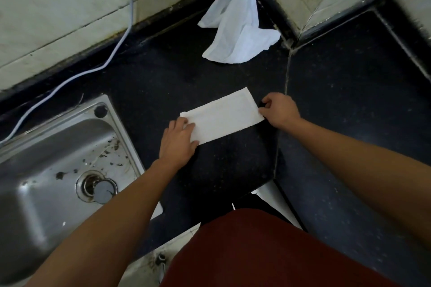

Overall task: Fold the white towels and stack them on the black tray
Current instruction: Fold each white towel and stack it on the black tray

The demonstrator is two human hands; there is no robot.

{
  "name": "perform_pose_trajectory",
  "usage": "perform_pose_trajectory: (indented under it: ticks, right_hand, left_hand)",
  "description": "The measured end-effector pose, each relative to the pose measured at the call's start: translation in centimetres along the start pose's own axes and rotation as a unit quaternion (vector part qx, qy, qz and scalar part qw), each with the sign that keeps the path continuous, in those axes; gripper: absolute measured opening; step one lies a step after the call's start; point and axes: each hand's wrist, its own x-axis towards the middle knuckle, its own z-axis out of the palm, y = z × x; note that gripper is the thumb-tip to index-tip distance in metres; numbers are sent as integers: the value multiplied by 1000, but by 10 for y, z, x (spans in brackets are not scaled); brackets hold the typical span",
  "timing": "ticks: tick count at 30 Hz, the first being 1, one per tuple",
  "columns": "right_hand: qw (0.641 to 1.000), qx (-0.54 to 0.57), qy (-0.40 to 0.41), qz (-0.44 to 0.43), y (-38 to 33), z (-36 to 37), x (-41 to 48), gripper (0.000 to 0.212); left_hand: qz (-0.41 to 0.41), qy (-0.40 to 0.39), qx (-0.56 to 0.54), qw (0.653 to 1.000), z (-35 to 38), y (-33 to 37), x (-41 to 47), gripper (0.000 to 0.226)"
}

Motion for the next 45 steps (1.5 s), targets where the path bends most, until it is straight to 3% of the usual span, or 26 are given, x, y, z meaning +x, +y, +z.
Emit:
perform_pose_trajectory:
  ticks: [3,7,15,20,27,31,37,42,45]
  right_hand:
    - [1000,-17,23,-6,-16,-2,5,38]
    - [996,-82,-10,23,-39,8,8,43]
    - [971,166,-68,161,-49,2,20,42]
    - [979,173,-66,85,-52,-9,12,18]
    - [987,124,-98,-11,-82,-13,-6,27]
    - [983,117,-134,-51,-117,1,-14,32]
    - [972,89,-209,-64,-159,57,-19,18]
    - [979,-46,-186,-75,-168,93,-13,41]
    - [975,-60,-192,-90,-169,99,-12,45]
  left_hand:
    - [20,10,20,1000,3,2,-5,49]
    - [16,-18,-6,1000,8,2,-6,52]
    - [2,-49,-80,996,-2,-4,3,53]
    - [-32,9,-185,982,-14,-7,9,34]
    - [-64,71,-195,976,-26,-14,10,30]
    - [-163,132,-224,952,-32,-29,1,23]
    - [-240,127,-228,935,-30,-70,-35,25]
    - [-263,129,-247,924,-24,-81,-58,24]
    - [-258,127,-245,926,-21,-80,-59,21]
